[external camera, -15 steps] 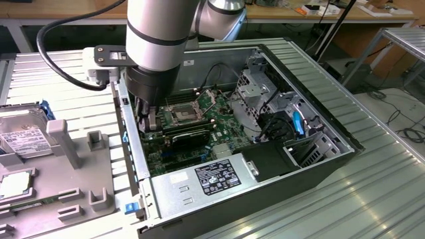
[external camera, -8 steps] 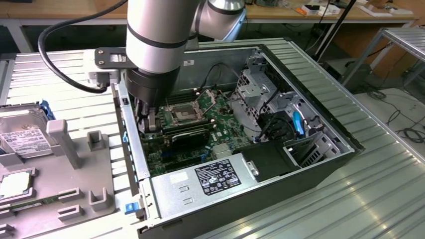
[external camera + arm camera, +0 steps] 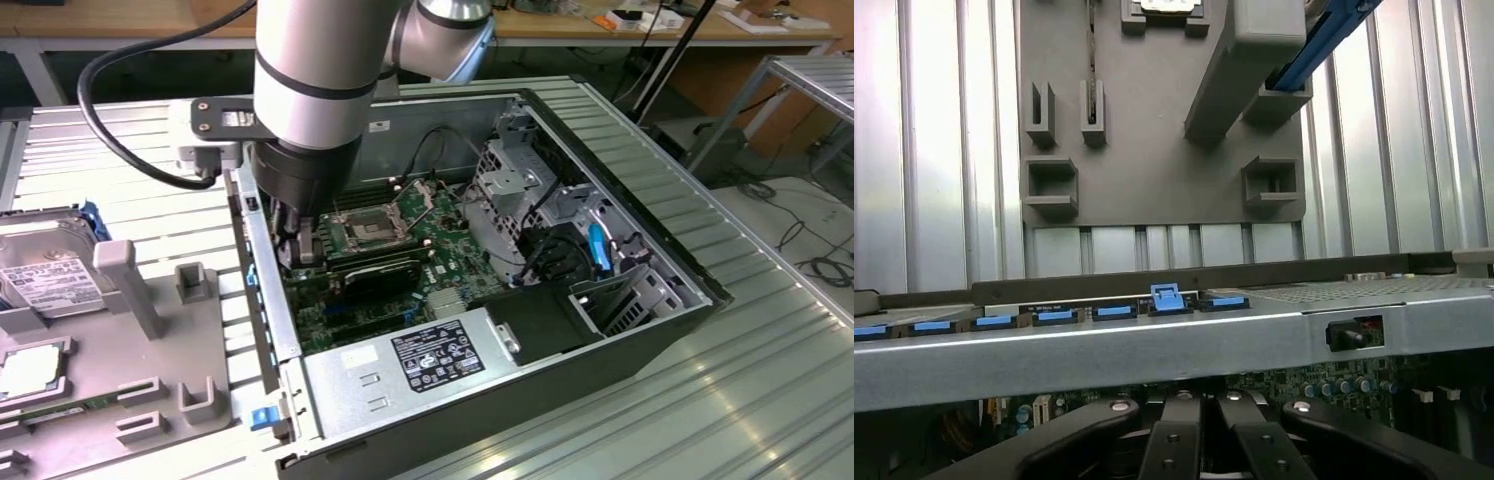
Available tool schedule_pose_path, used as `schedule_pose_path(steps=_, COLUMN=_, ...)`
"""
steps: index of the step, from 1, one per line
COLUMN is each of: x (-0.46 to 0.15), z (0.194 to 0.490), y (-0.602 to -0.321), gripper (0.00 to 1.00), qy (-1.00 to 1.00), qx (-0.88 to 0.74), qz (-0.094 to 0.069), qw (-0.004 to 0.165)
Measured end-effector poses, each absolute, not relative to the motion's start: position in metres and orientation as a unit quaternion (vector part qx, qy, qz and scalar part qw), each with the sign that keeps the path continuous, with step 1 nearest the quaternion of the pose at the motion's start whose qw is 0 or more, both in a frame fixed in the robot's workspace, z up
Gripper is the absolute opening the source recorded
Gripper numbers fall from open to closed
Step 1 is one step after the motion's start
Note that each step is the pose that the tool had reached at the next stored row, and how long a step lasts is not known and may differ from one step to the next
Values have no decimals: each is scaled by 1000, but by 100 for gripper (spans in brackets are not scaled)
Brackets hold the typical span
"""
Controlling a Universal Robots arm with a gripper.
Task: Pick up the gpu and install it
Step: 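Press down on the gpu until it lock into place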
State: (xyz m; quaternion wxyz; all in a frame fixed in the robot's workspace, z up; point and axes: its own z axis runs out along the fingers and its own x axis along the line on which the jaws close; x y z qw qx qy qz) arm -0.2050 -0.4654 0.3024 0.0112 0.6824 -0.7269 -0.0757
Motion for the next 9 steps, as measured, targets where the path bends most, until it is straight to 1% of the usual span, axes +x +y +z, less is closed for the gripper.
schedule_pose_path(steps=3, x=-205, z=302, y=-465, gripper=11, qy=-727, qx=683, qz=-76, qw=11)
schedule_pose_path(steps=6, x=-205, z=300, y=-466, gripper=11, qy=-727, qx=683, qz=-73, qw=6)
schedule_pose_path(steps=8, x=-201, z=297, y=-466, gripper=11, qy=-727, qx=683, qz=-75, qw=1)
schedule_pose_path(steps=9, x=-199, z=298, y=-466, gripper=11, qy=-727, qx=683, qz=-75, qw=2)
